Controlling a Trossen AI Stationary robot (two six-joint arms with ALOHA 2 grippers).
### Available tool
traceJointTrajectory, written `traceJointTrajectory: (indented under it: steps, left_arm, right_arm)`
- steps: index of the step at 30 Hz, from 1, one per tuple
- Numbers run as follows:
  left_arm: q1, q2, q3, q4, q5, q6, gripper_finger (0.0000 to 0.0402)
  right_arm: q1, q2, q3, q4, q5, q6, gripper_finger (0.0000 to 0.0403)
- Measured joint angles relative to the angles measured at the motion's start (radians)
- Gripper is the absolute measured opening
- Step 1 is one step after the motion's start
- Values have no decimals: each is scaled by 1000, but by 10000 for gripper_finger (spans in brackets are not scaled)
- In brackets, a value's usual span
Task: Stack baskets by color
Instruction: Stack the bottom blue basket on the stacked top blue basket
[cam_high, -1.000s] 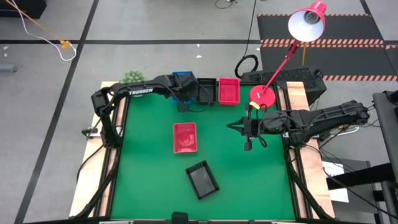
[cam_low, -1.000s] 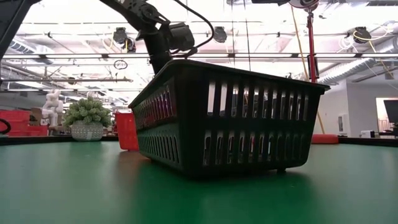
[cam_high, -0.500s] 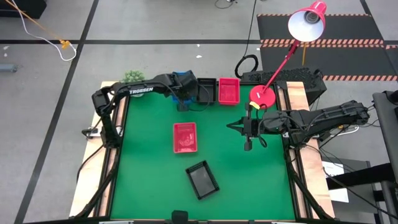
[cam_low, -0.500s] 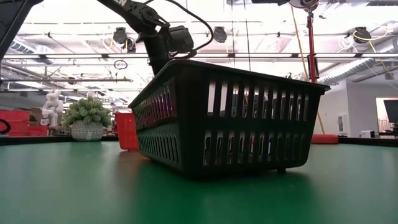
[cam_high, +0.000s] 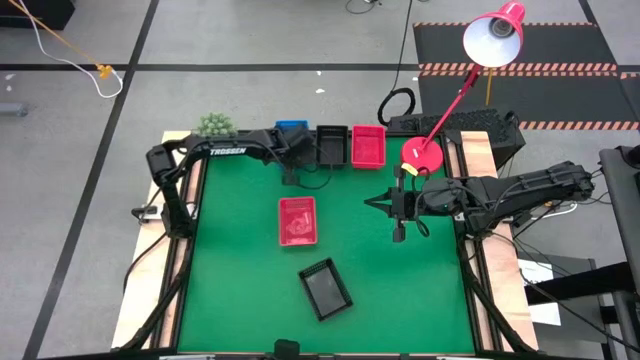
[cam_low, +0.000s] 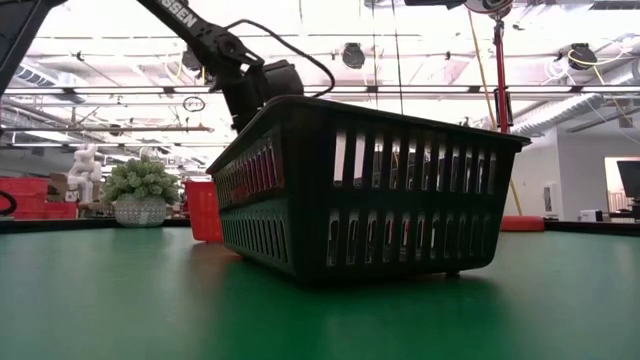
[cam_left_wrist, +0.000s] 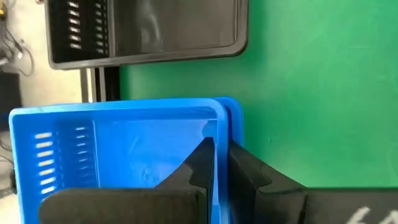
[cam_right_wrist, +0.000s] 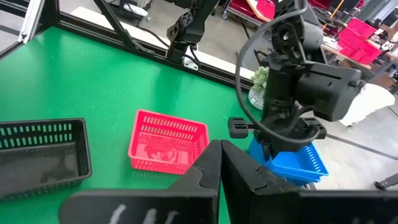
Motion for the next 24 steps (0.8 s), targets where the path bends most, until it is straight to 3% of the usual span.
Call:
traceJointTrajectory:
  steps: [8,18,24]
  left_arm:
    - [-1,-1,-30,57,-13,-3,72]
    - [-31,3,-33,46,-166,9,148]
    - [-47,-15,-35,38,-169,23,165]
  right_arm:
    - [0,0,0,0,0,-3,2]
    - [0,0,0,0,0,-5,2]
    - [0,0,0,0,0,-6,2]
